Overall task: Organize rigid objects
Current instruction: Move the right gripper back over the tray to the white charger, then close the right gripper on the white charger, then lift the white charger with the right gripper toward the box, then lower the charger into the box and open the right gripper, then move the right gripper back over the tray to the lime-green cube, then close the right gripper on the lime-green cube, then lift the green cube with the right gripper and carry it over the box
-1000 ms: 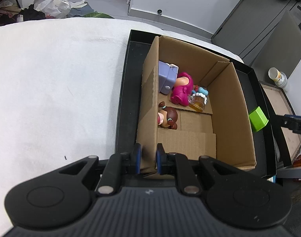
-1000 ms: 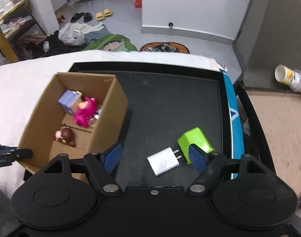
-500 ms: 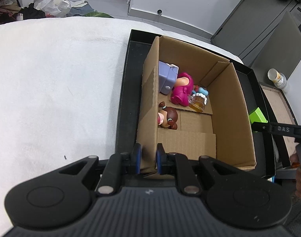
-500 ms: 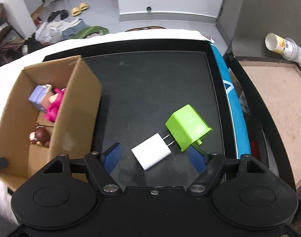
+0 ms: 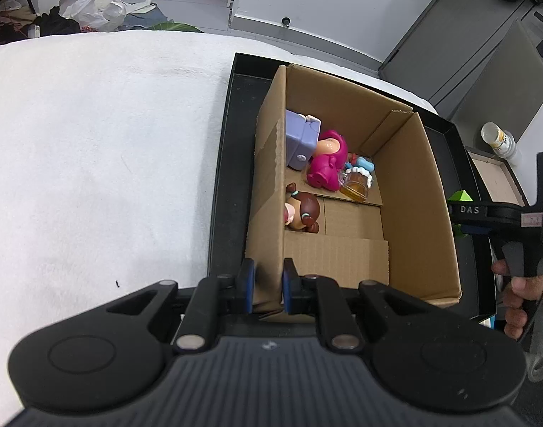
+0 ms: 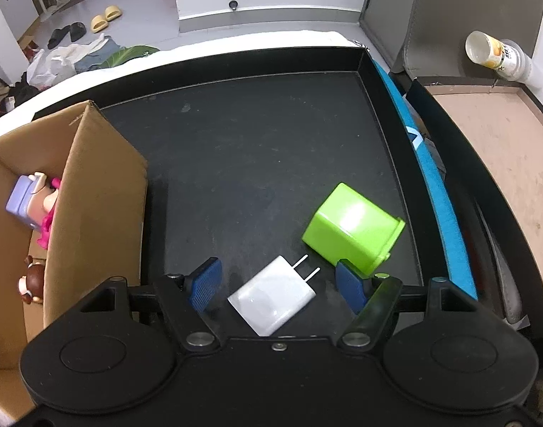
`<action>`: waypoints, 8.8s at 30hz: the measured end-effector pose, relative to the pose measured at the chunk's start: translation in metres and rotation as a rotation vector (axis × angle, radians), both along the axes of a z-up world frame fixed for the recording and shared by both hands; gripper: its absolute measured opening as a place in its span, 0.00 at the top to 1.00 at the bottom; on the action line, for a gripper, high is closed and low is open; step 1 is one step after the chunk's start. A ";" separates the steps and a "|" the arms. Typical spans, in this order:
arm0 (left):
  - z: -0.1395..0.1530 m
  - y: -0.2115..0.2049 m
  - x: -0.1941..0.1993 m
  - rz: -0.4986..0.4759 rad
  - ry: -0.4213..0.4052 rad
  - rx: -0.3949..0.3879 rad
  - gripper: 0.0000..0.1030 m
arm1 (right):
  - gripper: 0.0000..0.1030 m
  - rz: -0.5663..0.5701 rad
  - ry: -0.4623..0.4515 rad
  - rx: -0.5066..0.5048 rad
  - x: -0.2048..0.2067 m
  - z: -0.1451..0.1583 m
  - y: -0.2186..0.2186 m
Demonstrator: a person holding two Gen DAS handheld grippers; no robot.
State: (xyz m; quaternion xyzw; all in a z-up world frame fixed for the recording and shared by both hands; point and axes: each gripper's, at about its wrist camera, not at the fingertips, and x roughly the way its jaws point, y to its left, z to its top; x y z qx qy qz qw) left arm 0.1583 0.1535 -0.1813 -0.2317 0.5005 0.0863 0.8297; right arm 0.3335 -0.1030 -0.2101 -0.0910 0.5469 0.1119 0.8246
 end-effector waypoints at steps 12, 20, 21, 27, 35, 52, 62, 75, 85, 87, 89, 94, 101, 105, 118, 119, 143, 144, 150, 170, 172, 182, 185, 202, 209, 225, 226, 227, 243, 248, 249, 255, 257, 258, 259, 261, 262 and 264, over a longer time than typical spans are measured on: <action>0.000 -0.001 0.000 0.002 -0.002 -0.004 0.86 | 0.33 -0.023 0.052 -0.041 -0.001 -0.012 -0.009; 0.000 -0.001 -0.001 0.002 -0.001 -0.003 0.86 | 0.46 -0.099 0.130 0.062 0.007 -0.014 -0.033; 0.000 -0.001 0.000 0.003 -0.002 -0.003 0.86 | 0.46 -0.102 0.133 0.063 0.007 -0.015 -0.034; 0.000 -0.001 0.000 0.002 -0.001 -0.004 0.86 | 0.46 -0.074 0.136 0.007 0.002 -0.020 -0.024; 0.000 -0.001 0.000 0.003 -0.001 -0.006 0.86 | 0.63 -0.010 0.141 -0.023 0.001 -0.012 -0.018; -0.001 -0.001 0.000 0.006 0.002 -0.004 0.86 | 0.65 0.083 0.050 0.022 -0.009 0.039 -0.011; -0.001 -0.001 0.000 0.006 0.002 -0.004 0.86 | 0.65 0.143 -0.003 0.065 -0.018 0.072 0.005; -0.001 0.000 0.000 0.010 0.001 -0.009 0.86 | 0.65 0.246 -0.061 0.108 -0.032 0.112 0.047; -0.001 0.001 -0.002 0.013 -0.004 -0.013 0.86 | 0.65 0.328 -0.062 0.122 -0.049 0.116 0.079; -0.001 0.001 -0.002 0.012 -0.005 -0.013 0.86 | 0.65 0.341 -0.060 0.116 -0.052 0.114 0.086; -0.001 0.000 -0.002 0.012 -0.004 -0.012 0.86 | 0.65 0.350 -0.052 0.114 -0.055 0.110 0.092; -0.001 0.000 -0.002 0.012 -0.005 -0.013 0.86 | 0.65 0.376 -0.039 0.103 -0.064 0.101 0.103; -0.001 0.001 -0.003 0.012 -0.006 -0.015 0.86 | 0.65 0.409 -0.027 0.069 -0.077 0.082 0.114; -0.001 0.000 -0.003 0.012 -0.007 -0.016 0.86 | 0.65 0.429 -0.020 0.051 -0.085 0.073 0.117; -0.001 0.001 -0.003 0.013 -0.006 -0.018 0.86 | 0.65 0.459 -0.030 -0.017 -0.091 0.049 0.135; -0.001 0.001 -0.003 0.013 -0.006 -0.018 0.86 | 0.65 0.461 -0.030 -0.022 -0.091 0.047 0.136; -0.001 0.000 -0.004 0.014 -0.005 -0.010 0.86 | 0.47 0.417 -0.132 0.059 -0.079 0.093 0.096; -0.001 0.000 -0.004 0.015 -0.005 -0.011 0.86 | 0.46 0.411 -0.139 0.059 -0.077 0.095 0.093; -0.001 0.000 -0.004 0.011 -0.002 -0.007 0.86 | 0.44 0.369 -0.151 0.086 -0.065 0.103 0.071; -0.001 -0.002 -0.002 0.009 0.005 0.004 0.86 | 0.30 0.184 -0.142 0.124 -0.025 0.097 0.006; -0.001 -0.002 -0.002 0.007 0.004 0.006 0.86 | 0.27 0.144 -0.132 0.132 -0.021 0.094 -0.001; -0.001 -0.002 -0.002 0.005 0.003 0.008 0.86 | 0.26 -0.123 -0.092 0.106 0.004 0.056 -0.032; -0.001 -0.002 -0.002 0.007 0.004 0.004 0.86 | 0.26 -0.211 -0.084 0.115 0.009 0.045 -0.040; -0.001 -0.004 -0.001 0.001 0.004 0.003 0.86 | 0.26 -0.382 -0.060 0.009 0.033 0.002 -0.036; -0.002 -0.003 -0.002 0.005 0.005 -0.006 0.86 | 0.29 -0.358 -0.087 -0.043 0.035 0.000 -0.030; -0.002 -0.001 0.000 0.008 0.008 -0.009 0.86 | 0.50 -0.222 -0.118 -0.029 0.016 0.030 -0.022; -0.001 -0.001 -0.001 0.007 0.008 -0.008 0.86 | 0.50 -0.214 -0.123 -0.025 0.015 0.033 -0.022; -0.001 -0.001 -0.001 0.006 0.008 -0.007 0.86 | 0.50 -0.207 -0.128 -0.019 0.013 0.037 -0.022; 0.000 -0.003 -0.002 0.003 0.006 0.002 0.86 | 0.50 -0.044 -0.201 0.077 -0.019 0.094 0.000; 0.001 -0.003 -0.002 0.001 0.008 0.005 0.86 | 0.50 0.017 -0.221 0.107 -0.029 0.109 0.017; 0.001 -0.003 -0.002 0.001 0.007 0.005 0.86 | 0.50 0.029 -0.226 0.112 -0.031 0.112 0.020; 0.001 -0.002 -0.002 0.002 0.008 0.006 0.86 | 0.50 0.109 -0.247 0.139 -0.048 0.125 0.043; 0.001 -0.002 -0.002 0.002 0.007 0.005 0.86 | 0.50 0.137 -0.248 0.150 -0.053 0.129 0.051; 0.001 -0.002 -0.002 0.002 0.007 0.004 0.86 | 0.50 0.153 -0.249 0.154 -0.056 0.131 0.055; 0.001 -0.002 -0.002 0.001 0.007 0.004 0.86 | 0.50 0.167 -0.248 0.159 -0.058 0.132 0.059; 0.001 -0.002 -0.002 0.002 0.007 0.003 0.86 | 0.50 0.199 -0.240 0.164 -0.062 0.132 0.067; 0.001 -0.002 -0.002 0.002 0.007 0.002 0.86 | 0.50 0.213 -0.236 0.167 -0.065 0.133 0.071; 0.001 -0.002 -0.002 0.003 0.005 0.000 0.86 | 0.50 0.250 -0.232 0.164 -0.070 0.132 0.080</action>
